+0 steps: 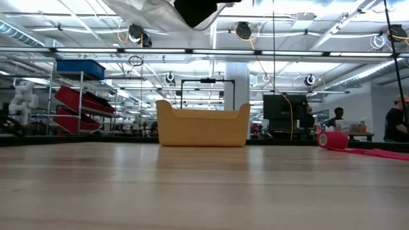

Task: Roll bandage
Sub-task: Put the rolled green bandage into the transparent zip bag

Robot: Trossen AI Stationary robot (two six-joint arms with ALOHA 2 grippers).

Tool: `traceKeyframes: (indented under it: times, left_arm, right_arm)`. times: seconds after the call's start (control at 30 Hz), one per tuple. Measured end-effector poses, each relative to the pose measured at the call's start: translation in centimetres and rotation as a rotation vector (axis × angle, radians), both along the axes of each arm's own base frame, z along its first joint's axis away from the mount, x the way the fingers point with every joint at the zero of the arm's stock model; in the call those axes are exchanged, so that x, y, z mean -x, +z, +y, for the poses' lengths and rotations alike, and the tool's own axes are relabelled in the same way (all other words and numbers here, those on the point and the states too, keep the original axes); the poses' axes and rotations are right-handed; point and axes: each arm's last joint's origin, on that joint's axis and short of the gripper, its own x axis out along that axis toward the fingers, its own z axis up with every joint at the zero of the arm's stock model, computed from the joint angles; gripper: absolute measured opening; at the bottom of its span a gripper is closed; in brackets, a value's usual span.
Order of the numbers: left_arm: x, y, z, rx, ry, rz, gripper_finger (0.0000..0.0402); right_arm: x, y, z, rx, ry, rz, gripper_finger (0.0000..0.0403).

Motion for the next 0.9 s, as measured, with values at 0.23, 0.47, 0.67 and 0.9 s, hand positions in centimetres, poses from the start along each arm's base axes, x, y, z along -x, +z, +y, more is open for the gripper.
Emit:
traceKeyframes:
  times: [0.23,0.47,0.67,0.9]
  left_arm:
    - [0.1,0.0,0.5,-0.081,0.08,-0.012,0.0002]
    - [0.2,-0.1,0.3,-0.084,0.072,-0.003,0.0002]
    - [0.3,-0.1,0.0,-0.057,0.041,0.003,0.0002]
    - [0.3,-0.1,0.0,-0.032,0.044,-0.005,0.0002]
  right_arm:
    - [0.7,1.1,-0.2,-0.048,-0.018,-0.027,0.0137]
    - [2.3,2.5,0.5,-0.048,0.021,-0.013,0.0145]
    - [4.3,4.3,1.4,-0.063,0.069,-0.029,0.0146]
    - [6.4,5.5,2.8,-0.039,0.152,-0.012,0.0146]
